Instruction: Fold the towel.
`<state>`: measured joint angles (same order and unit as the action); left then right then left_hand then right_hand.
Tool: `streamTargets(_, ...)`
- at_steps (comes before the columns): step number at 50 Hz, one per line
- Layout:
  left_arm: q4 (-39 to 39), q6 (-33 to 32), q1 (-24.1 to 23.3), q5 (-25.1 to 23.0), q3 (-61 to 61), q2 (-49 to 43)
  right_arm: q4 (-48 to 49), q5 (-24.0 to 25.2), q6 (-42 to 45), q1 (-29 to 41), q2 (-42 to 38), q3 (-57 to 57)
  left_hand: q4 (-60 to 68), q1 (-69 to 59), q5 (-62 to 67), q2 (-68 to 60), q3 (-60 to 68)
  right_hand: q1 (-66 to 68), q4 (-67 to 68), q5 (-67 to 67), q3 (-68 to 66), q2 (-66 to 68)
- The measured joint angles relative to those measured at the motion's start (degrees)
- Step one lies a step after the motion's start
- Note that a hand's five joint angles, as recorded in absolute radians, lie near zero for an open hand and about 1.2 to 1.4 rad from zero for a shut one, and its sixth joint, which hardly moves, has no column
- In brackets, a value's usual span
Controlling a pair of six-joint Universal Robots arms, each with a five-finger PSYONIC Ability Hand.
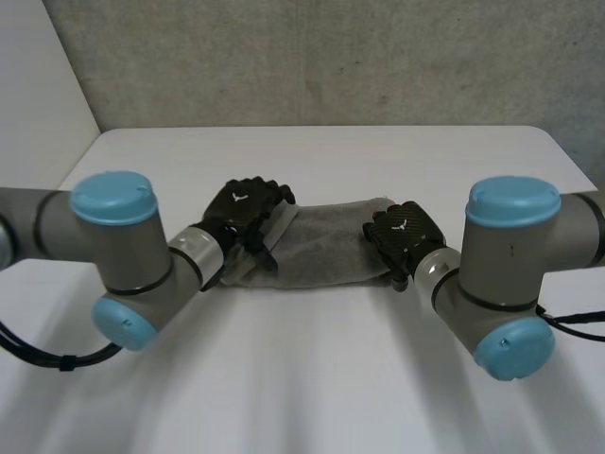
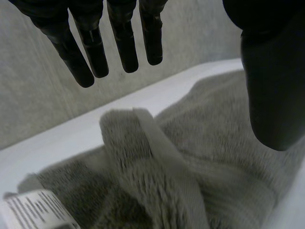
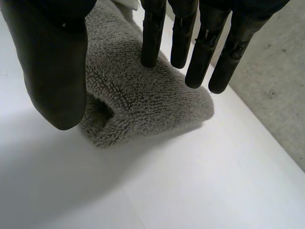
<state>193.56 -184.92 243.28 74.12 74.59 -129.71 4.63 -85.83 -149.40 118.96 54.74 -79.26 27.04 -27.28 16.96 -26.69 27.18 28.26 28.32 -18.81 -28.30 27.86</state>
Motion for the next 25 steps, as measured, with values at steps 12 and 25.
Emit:
streamTargets(12, -0.23, -3.71, 0.40, 7.78, -11.24, -10.56, 10.07, 0.19, -1.94, 0.13, -2.58, -3.90, 0.00, 0.00, 0.22, 0.00, 0.00, 8.21, 8.02, -7.55, -8.06, 8.51)
streamTargets(25, -0.30, -3.62, 3.67, 15.01, -11.64, -11.32, 10.32, -0.87, -1.79, 0.08, -5.61, -3.10, 0.00, 0.00, 0.21, 0.00, 0.00, 24.98, 26.76, -26.37, -26.76, 25.75)
